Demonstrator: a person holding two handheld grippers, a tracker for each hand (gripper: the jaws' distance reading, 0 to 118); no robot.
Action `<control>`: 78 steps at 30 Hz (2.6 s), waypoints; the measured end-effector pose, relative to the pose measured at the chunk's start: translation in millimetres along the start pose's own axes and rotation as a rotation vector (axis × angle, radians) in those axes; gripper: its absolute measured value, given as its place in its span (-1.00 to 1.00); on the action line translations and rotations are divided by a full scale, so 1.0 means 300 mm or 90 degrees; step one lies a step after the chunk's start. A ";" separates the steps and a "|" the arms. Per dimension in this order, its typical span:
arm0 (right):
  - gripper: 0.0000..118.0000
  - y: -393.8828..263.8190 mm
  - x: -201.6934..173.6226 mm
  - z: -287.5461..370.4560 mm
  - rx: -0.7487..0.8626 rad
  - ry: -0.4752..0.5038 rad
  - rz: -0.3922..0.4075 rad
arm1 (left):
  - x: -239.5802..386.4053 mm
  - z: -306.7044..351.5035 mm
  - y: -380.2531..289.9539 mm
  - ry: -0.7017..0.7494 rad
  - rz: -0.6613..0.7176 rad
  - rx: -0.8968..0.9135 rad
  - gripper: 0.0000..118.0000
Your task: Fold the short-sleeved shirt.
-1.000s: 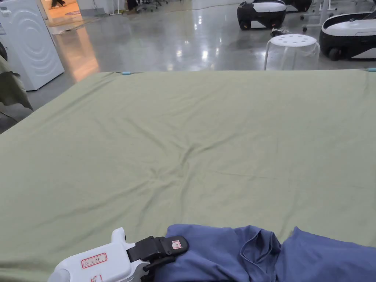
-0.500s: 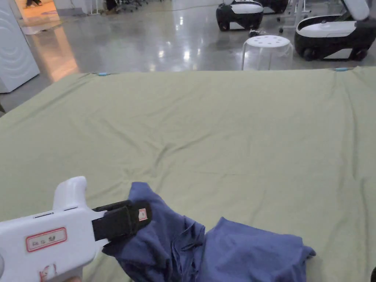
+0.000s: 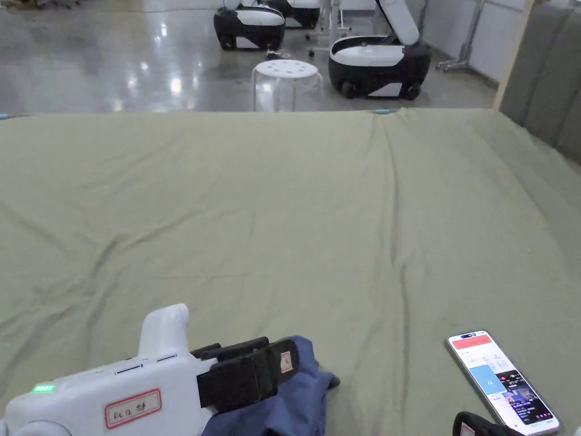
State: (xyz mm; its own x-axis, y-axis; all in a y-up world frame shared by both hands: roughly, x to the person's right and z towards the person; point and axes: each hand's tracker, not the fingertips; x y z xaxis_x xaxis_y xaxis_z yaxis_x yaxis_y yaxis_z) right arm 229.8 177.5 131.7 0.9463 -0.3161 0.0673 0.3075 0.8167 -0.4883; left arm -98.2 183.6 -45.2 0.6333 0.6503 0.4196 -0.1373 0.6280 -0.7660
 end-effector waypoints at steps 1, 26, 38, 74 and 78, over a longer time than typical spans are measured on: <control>-1.00 0.000 0.006 -0.005 0.000 0.001 -0.008 | -0.028 0.000 0.005 0.017 -0.005 -0.002 0.01; -1.00 -0.006 -0.286 -0.566 -0.311 0.067 0.226 | -0.377 0.345 -0.053 0.047 0.200 0.027 0.35; -1.00 -0.017 -0.290 -0.562 -0.327 0.040 0.228 | -0.501 0.097 -0.108 -0.128 0.291 -0.030 0.34; -1.00 0.218 -0.133 -0.245 -0.058 0.081 0.098 | -0.454 1.090 0.326 0.599 -0.156 0.195 0.30; -1.00 0.302 -0.169 -0.203 0.042 0.085 0.108 | -0.121 1.047 0.245 0.533 -0.288 0.369 0.30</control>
State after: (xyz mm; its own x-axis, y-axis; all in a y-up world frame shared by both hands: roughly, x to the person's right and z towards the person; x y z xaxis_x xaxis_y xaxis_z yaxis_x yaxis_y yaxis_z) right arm 203.5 238.1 31.2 0.9650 -0.2286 -0.1289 0.1546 0.8920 -0.4247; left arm -370.6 340.5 36.3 0.9987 -0.0450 -0.0258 0.0393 0.9807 -0.1915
